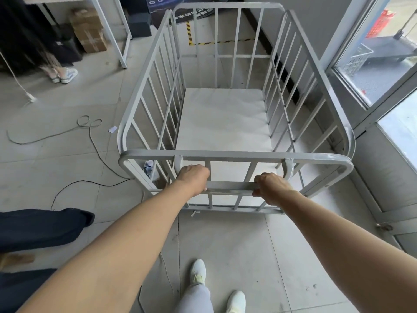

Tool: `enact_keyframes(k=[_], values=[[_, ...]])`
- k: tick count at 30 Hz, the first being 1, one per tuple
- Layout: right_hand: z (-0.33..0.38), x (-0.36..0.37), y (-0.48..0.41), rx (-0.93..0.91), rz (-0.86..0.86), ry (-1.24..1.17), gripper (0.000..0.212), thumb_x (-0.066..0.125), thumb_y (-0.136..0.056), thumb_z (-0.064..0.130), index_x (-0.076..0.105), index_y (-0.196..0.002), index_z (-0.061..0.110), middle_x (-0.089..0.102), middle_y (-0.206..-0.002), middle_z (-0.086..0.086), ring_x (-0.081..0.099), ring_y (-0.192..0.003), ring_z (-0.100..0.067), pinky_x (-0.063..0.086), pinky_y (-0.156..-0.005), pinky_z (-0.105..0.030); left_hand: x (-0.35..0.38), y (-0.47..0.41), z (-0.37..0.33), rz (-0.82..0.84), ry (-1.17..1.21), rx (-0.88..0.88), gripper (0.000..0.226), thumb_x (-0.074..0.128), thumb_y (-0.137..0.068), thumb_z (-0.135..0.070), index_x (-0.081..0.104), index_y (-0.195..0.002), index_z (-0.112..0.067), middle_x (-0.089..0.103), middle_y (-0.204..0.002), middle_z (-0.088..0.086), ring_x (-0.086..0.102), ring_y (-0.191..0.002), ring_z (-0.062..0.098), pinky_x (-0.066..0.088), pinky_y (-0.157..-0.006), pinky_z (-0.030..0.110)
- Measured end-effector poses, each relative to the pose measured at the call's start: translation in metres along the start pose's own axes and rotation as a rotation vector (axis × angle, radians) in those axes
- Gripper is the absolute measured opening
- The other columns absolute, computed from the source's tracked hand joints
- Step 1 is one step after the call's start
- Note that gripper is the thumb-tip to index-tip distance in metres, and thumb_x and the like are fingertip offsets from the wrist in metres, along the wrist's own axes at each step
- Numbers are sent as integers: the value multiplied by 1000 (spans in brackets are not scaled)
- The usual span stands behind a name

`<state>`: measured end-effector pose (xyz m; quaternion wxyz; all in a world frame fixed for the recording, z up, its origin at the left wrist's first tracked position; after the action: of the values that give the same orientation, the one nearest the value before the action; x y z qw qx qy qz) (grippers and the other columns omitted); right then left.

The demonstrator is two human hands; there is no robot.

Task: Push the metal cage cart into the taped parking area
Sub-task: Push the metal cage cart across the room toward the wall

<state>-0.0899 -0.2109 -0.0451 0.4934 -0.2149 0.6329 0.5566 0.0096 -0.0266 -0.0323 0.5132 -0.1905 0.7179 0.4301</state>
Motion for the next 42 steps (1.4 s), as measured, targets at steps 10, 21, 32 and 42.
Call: enact_keyframes(k=[10,21,32,42], values=[[-4,-6,-11,54,-4,-42,6,64,-90,18,64,-84,19,64,-92,-3,63,-100,-26,38,-71,-25,-3,-14,4,8,-39,4,14,66,-87,-8,70,-100,-8,72,-108,6,62,-109,30,44,-83,32],[17,-19,-46,73,-66,-66,9,62,-90,13,68,-94,18,54,-67,11,61,-100,-24,37,-71,-23,-20,-47,39,-15,15,-47,13,67,-88,-12,74,-99,-9,75,-101,2,64,-104,26,47,-86,32],[38,-44,-96,146,-95,-166,14,60,-87,7,72,-89,15,47,-58,8,52,-79,-23,36,-68,-24,-46,-92,76,-56,58,-33,11,68,-86,-15,75,-94,-13,76,-99,0,64,-103,24,47,-86,30],[24,-71,-137,148,-90,-167,13,60,-88,7,70,-92,15,42,-54,11,47,-77,-21,36,-69,-24,-69,-140,72,-34,94,-11,12,73,-82,-20,77,-92,-14,75,-101,0,65,-102,24,45,-83,29]])
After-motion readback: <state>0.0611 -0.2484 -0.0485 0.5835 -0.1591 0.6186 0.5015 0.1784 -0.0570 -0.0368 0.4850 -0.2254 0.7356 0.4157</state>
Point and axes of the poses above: each hand's wrist, its own y-axis away from the middle knuckle, its own x-axis out of the palm, z = x × y, the point moved 3 cm from there along -y, towards the middle knuckle
